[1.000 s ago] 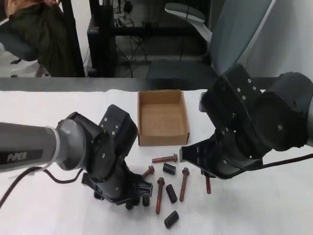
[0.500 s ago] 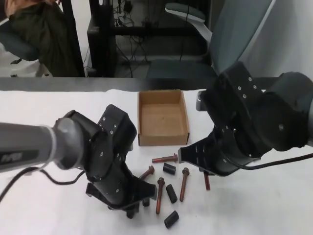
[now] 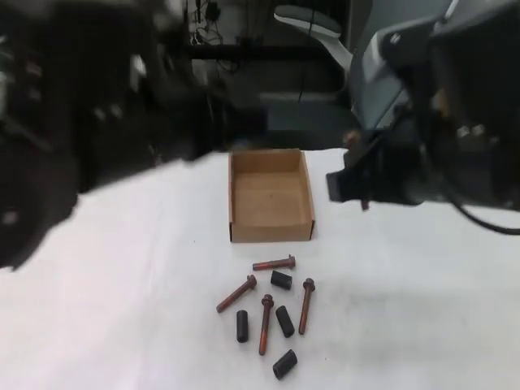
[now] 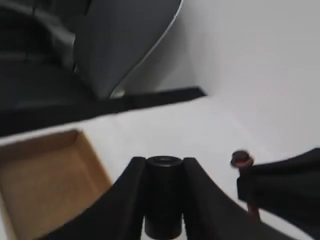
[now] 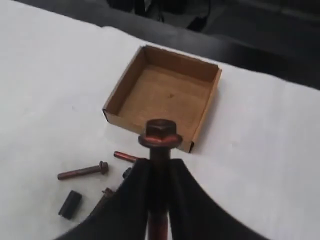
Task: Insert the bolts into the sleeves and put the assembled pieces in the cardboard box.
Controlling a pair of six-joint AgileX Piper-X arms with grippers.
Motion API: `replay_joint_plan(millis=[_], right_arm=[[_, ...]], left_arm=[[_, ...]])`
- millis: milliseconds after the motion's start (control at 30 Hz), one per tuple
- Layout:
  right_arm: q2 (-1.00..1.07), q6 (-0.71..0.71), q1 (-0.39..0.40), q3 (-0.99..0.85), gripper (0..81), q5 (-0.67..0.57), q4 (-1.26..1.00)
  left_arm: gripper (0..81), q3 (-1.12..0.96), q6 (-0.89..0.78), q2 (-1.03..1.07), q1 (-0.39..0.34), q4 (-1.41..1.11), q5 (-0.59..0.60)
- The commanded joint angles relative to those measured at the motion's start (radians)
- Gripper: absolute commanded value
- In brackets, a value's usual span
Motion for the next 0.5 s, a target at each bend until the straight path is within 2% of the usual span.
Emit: replay_joint_plan(millis=[0, 100, 200, 400, 467], right_arm=[[-0.053, -0.067, 0.002, 0.004, 0.0, -0.106, -0.060], [-0.112, -0.117, 0.012, 0.059, 0.0, -0.232, -0.154], [-0.180, -0.120, 0.028, 0.147, 0.0, -0.286, -0.222], [-0.309, -0.122, 0.038, 0.322, 0.0, -0.289, -0.400], [-0.325, -0.134, 0.038, 0.361, 0.0, -0.313, -0.442]], left_arm=[[1.8, -0.001, 0.035, -0.037, -0.002, -0.092, 0.034], [1.8, 0.009, 0.081, -0.050, -0.002, -0.145, 0.130], [1.8, 0.057, 0.082, -0.059, -0.002, -0.231, 0.235], [1.8, 0.206, -0.061, -0.101, -0.002, -0.583, 0.238], [1.8, 0.222, -0.060, -0.100, -0.002, -0.636, 0.251]])
